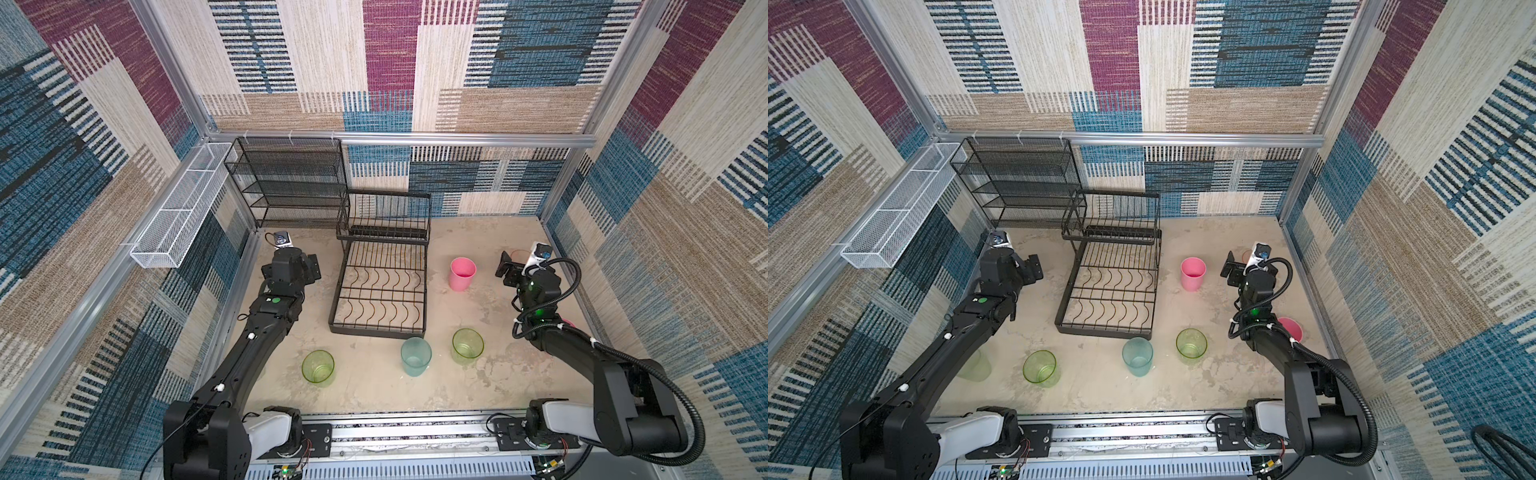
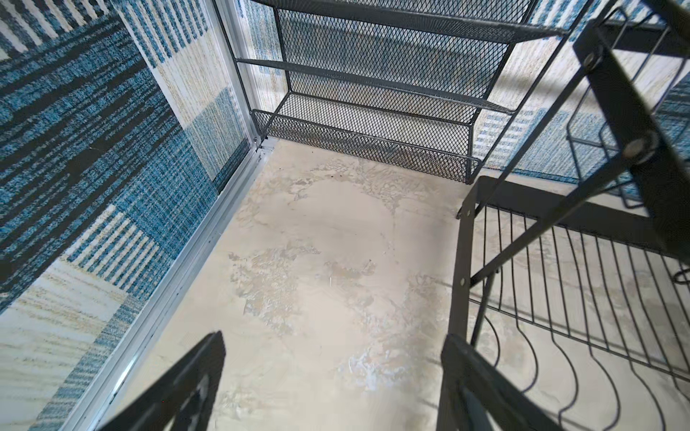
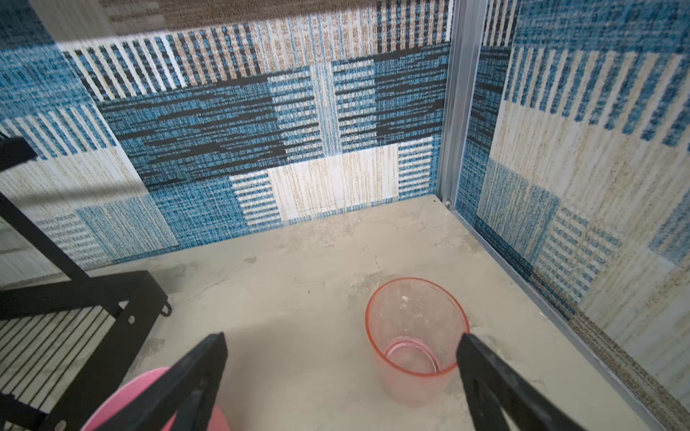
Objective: Load the cups into the dish rack
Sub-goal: 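Reach the left gripper to the near green cup while the right arm moves rackward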
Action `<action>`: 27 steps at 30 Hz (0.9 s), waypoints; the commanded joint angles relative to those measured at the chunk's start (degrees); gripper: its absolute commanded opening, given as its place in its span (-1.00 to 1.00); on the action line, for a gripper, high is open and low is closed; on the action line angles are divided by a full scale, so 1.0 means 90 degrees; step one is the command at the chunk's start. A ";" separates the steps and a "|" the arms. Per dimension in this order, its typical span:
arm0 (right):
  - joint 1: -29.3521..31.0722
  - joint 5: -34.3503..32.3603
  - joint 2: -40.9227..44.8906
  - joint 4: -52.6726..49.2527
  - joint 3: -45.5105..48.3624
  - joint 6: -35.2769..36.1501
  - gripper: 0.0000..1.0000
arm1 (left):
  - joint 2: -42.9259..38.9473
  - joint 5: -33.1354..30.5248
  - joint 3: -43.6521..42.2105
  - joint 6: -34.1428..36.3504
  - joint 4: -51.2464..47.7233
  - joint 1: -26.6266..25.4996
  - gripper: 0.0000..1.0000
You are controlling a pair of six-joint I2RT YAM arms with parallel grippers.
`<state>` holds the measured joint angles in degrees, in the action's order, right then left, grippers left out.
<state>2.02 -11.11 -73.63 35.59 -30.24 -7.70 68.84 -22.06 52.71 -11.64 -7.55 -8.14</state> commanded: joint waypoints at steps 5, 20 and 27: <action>0.0176 0.0275 0.0056 -0.2116 -0.1130 -0.0655 0.88 | -0.0013 0.0768 0.0703 -0.0539 -0.2071 -0.0004 0.82; 0.0849 0.0415 0.0130 -0.4158 -0.2391 -0.0716 0.86 | 0.0391 0.1363 0.1565 -0.0855 -0.4425 -0.0004 0.82; 0.0867 0.0577 -0.0139 -0.4276 -0.2487 -0.0666 0.87 | 0.0597 0.0490 0.2072 -0.2549 -0.6095 -0.0004 0.91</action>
<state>9.74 -7.07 -73.89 -1.76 -51.94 -13.39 73.10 -12.34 69.10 -24.84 -52.58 -8.25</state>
